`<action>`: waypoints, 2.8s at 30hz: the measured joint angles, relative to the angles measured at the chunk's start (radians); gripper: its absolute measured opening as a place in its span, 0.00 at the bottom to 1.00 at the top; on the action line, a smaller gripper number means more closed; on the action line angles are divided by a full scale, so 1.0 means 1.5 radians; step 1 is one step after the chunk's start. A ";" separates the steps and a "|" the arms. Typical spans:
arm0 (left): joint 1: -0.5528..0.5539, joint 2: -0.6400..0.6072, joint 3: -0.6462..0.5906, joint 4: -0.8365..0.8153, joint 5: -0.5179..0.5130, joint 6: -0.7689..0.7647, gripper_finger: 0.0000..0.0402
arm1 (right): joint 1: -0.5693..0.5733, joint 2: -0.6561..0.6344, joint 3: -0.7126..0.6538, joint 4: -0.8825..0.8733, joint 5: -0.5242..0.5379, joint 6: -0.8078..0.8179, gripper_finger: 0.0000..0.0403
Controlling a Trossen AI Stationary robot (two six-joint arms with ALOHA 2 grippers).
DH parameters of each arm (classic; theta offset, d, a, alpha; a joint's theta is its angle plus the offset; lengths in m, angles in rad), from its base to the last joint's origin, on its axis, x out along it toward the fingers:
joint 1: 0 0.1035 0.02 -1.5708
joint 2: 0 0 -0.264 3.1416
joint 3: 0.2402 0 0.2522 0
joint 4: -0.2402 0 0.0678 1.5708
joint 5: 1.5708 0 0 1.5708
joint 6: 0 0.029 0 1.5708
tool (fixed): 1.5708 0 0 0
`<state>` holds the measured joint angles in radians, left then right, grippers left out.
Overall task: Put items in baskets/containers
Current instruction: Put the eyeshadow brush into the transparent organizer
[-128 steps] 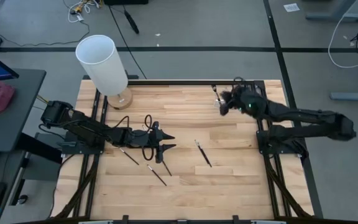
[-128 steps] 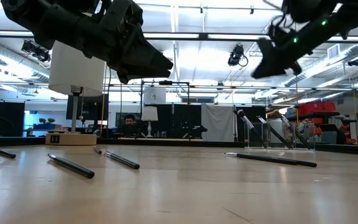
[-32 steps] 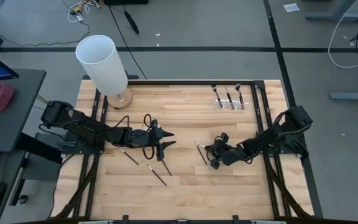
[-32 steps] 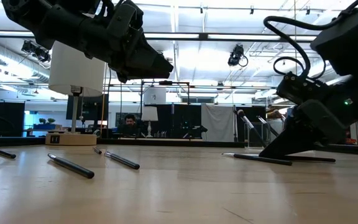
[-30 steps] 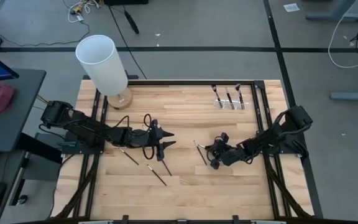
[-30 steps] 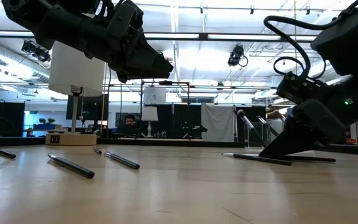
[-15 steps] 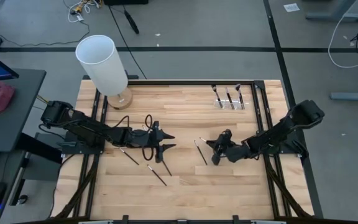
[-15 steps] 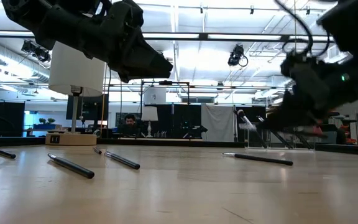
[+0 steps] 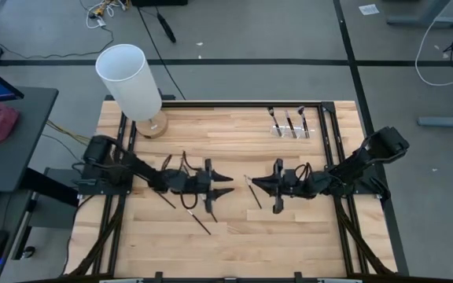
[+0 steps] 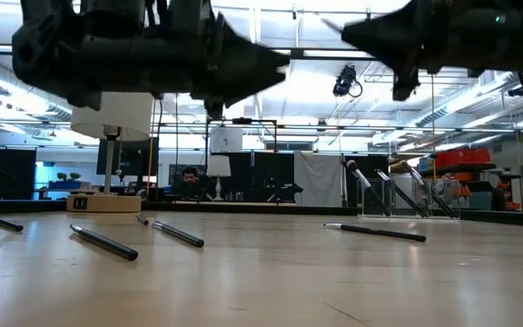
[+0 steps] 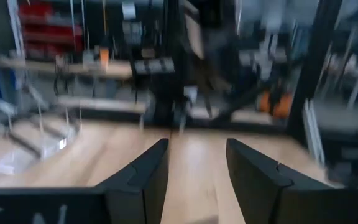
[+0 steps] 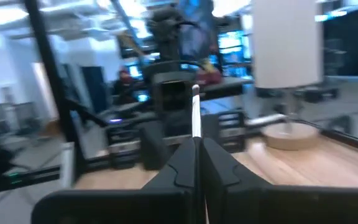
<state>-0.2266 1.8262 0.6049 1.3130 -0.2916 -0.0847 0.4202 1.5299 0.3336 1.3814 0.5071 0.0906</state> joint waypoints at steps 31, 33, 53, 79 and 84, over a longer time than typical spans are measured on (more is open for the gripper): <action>0.021 0.057 0.103 0.100 0.159 -0.005 0.23 | 0.000 0.025 0.098 -0.126 -0.084 -0.011 0.02; 0.021 0.057 0.103 0.100 0.169 -0.006 0.17 | 0.000 0.025 0.098 -0.128 -0.084 -0.008 0.02; 0.037 -0.006 0.103 -0.231 0.160 -0.008 0.05 | 0.000 -0.194 0.181 -1.024 -0.067 0.326 0.44; 0.059 -0.006 0.103 -0.251 0.155 -0.024 0.07 | -0.050 0.046 0.204 -0.601 -0.041 0.143 0.25; 0.059 -0.006 0.103 -0.251 0.155 -0.029 0.07 | -0.044 0.046 0.204 -0.601 -0.042 0.141 0.05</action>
<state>-0.1375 1.8179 0.7593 0.9363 -0.0585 -0.1275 0.3536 1.5982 0.6403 0.4793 0.4444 0.3026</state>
